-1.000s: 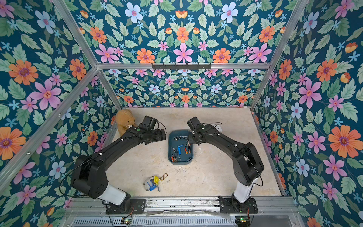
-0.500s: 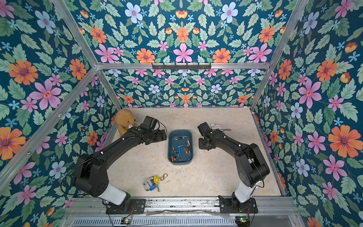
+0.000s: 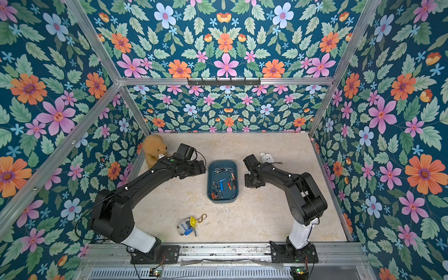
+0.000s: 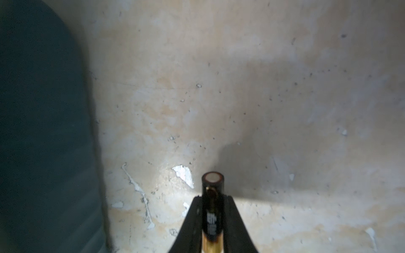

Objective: Take the batteries out of the storage box
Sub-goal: Place the battery at the center of the board.

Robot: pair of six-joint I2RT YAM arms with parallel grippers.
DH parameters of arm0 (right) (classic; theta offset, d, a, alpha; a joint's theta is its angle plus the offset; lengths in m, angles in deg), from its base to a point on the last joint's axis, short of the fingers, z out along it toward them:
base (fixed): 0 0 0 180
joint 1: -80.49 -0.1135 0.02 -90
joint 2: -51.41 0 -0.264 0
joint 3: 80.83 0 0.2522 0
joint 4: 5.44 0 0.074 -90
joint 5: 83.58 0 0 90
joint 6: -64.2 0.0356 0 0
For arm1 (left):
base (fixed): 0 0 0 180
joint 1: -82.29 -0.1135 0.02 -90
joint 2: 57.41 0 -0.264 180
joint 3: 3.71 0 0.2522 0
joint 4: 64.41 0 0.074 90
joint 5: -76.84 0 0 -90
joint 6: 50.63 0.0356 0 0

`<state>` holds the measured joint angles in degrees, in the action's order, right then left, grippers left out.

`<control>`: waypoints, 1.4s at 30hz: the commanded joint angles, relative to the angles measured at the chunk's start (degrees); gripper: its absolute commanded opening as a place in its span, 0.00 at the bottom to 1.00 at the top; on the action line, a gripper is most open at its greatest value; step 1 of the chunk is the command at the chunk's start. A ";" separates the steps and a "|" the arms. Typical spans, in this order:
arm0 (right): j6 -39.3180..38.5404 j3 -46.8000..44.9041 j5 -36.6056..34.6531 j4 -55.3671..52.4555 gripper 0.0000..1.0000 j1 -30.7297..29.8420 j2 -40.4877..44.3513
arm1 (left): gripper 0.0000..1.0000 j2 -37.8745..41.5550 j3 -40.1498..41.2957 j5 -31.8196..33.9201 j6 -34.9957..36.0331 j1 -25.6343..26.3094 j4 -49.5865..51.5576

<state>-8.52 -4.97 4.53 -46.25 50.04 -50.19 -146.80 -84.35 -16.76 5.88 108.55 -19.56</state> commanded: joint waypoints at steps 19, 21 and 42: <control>-0.57 -0.80 0.11 1.24 0.10 -0.04 -1.88 | 0.94 -0.31 0.51 -0.53 -0.43 0.11 0.02; -0.50 -0.71 0.21 1.25 0.11 -0.04 -1.94 | 0.94 -0.27 0.60 -0.54 -0.49 0.13 0.02; -0.86 1.05 -0.66 -0.74 0.24 -0.02 -0.83 | 0.94 -0.54 0.14 -0.80 -0.55 0.28 0.00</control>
<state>-9.13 -4.31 4.53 -46.05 50.04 -51.44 -147.15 -83.89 -17.54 5.24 108.85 -19.76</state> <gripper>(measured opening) 0.241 0.941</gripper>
